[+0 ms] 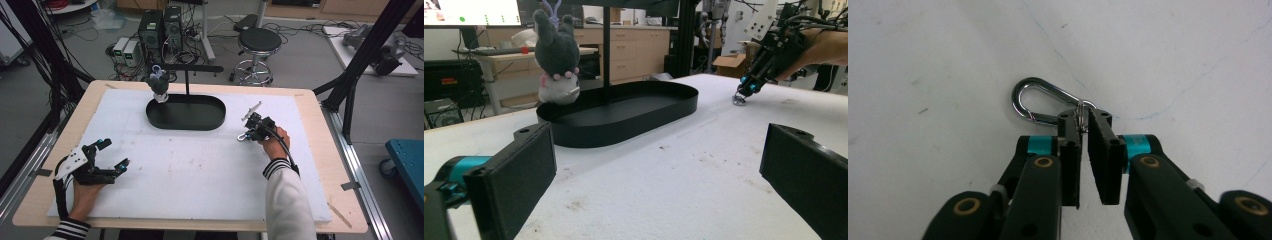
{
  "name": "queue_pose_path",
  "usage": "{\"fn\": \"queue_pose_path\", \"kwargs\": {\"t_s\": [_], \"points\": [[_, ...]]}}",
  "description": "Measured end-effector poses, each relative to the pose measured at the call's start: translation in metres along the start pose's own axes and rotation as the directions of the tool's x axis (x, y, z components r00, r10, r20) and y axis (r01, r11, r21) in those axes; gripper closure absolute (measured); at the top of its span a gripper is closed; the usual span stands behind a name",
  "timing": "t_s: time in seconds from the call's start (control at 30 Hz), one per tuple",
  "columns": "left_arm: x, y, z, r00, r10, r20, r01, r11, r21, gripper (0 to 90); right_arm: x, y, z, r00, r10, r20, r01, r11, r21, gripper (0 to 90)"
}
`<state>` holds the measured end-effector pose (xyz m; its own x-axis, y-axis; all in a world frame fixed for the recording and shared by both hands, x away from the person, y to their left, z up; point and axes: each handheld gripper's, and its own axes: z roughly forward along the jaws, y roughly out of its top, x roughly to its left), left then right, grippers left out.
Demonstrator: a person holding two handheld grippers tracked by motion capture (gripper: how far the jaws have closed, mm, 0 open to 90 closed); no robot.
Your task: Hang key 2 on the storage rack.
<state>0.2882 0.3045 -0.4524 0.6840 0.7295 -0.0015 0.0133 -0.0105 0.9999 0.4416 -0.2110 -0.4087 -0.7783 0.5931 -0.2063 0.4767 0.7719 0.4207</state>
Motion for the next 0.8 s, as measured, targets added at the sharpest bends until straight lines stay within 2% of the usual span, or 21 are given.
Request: {"fn": "queue_pose_path", "kwargs": {"t_s": [0.2, 0.57, 0.67, 0.8], "points": [[-0.0001, -0.0001, 0.0000, 1.0000, 0.000, -0.001, 0.000, 1.0000, -0.002, 2.0, -0.0017, -0.0003, -0.0013, 0.9999, 0.012, 0.002, -0.012, 1.000, -0.017, 85.8], [-0.0001, -0.0001, -0.0001, 1.0000, 0.000, -0.001, 0.000, 1.0000, -0.003, 2.0, -0.0033, -0.0009, -0.0016, 0.9999, 0.015, -0.003, -0.015, 1.000, -0.015, 88.3], [0.0000, 0.0000, -0.0002, 1.0000, -0.001, 0.000, 0.001, 1.0000, -0.001, 2.0, -0.0037, -0.0010, -0.0023, 0.9996, 0.027, -0.011, -0.027, 0.999, -0.024, 88.4], [0.0000, -0.0001, -0.0003, 1.0000, -0.002, -0.002, 0.002, 1.0000, -0.001, 2.0, -0.0048, -0.0007, -0.0057, 0.9993, 0.034, -0.018, -0.035, 0.997, -0.064, 88.5]]}}
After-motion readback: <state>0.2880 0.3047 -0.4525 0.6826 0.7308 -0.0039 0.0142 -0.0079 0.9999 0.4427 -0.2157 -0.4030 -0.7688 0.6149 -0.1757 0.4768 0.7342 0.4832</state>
